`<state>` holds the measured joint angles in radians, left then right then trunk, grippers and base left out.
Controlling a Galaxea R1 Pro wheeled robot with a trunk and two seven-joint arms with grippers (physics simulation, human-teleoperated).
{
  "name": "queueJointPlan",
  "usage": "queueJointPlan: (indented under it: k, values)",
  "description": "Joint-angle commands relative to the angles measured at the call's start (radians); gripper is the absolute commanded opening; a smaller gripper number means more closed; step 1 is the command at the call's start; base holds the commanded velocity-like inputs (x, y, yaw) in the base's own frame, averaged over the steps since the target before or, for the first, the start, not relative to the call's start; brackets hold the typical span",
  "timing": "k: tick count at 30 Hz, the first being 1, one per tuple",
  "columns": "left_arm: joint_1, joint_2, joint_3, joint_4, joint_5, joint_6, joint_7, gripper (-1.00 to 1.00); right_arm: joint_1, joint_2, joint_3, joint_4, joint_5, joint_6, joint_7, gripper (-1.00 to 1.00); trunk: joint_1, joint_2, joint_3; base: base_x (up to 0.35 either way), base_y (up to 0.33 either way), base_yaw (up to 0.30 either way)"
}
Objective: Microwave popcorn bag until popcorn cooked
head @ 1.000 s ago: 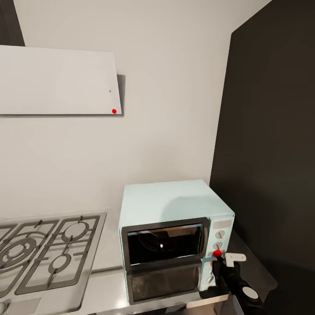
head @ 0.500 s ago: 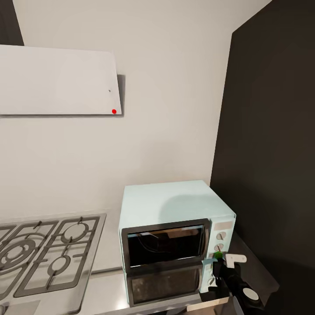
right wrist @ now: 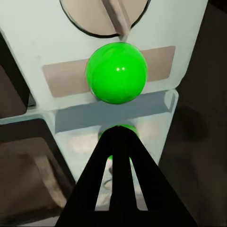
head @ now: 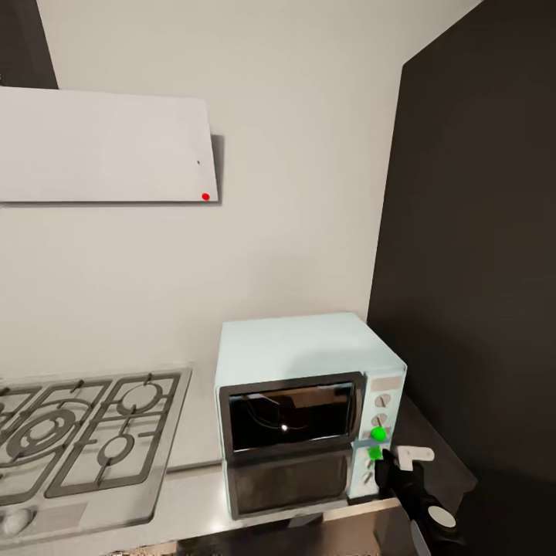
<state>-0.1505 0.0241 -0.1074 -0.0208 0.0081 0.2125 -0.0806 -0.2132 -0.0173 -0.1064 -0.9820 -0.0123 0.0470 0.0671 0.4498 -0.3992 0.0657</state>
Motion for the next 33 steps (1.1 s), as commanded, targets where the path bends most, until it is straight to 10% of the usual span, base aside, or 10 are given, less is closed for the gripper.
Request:
queueJointPlan:
  k: [1,9,10,25,33]
  values:
    - [0.0,0.0,-0.008,-0.002,0.001,0.005,-0.004,1.0,0.0,0.0,-0.002,-0.001,-0.001,0.004,0.007,-1.0,0.0,-0.001,0.0,-0.056,0.0,0.0]
    - [0.0,0.0,-0.008,-0.002,0.001,0.005,-0.004,1.0,0.0,0.0,-0.002,-0.003,-0.001,0.004,0.008,-1.0,0.0,-0.001,0.0,-0.008,0.0,0.0]
    - [0.0,0.0,-0.008,-0.002,0.001,0.005,-0.004,1.0,0.0,0.0,-0.002,-0.003,-0.001,0.004,0.008,1.0,0.0,-0.001,0.0,0.0,0.0,0.0]
    - [0.001,-0.001,-0.008,-0.002,0.0,0.005,-0.004,1.0,0.0,0.0,-0.001,-0.02,0.0,-0.003,0.008,1.0,0.0,-0.001,0.0,-0.072,0.0,0.0]
    - [0.0,-0.001,-0.008,-0.002,0.0,0.005,-0.004,1.0,0.0,0.0,0.0,-0.046,0.0,-0.213,0.006,1.0,0.0,-0.001,0.0,-0.332,0.0,0.0]
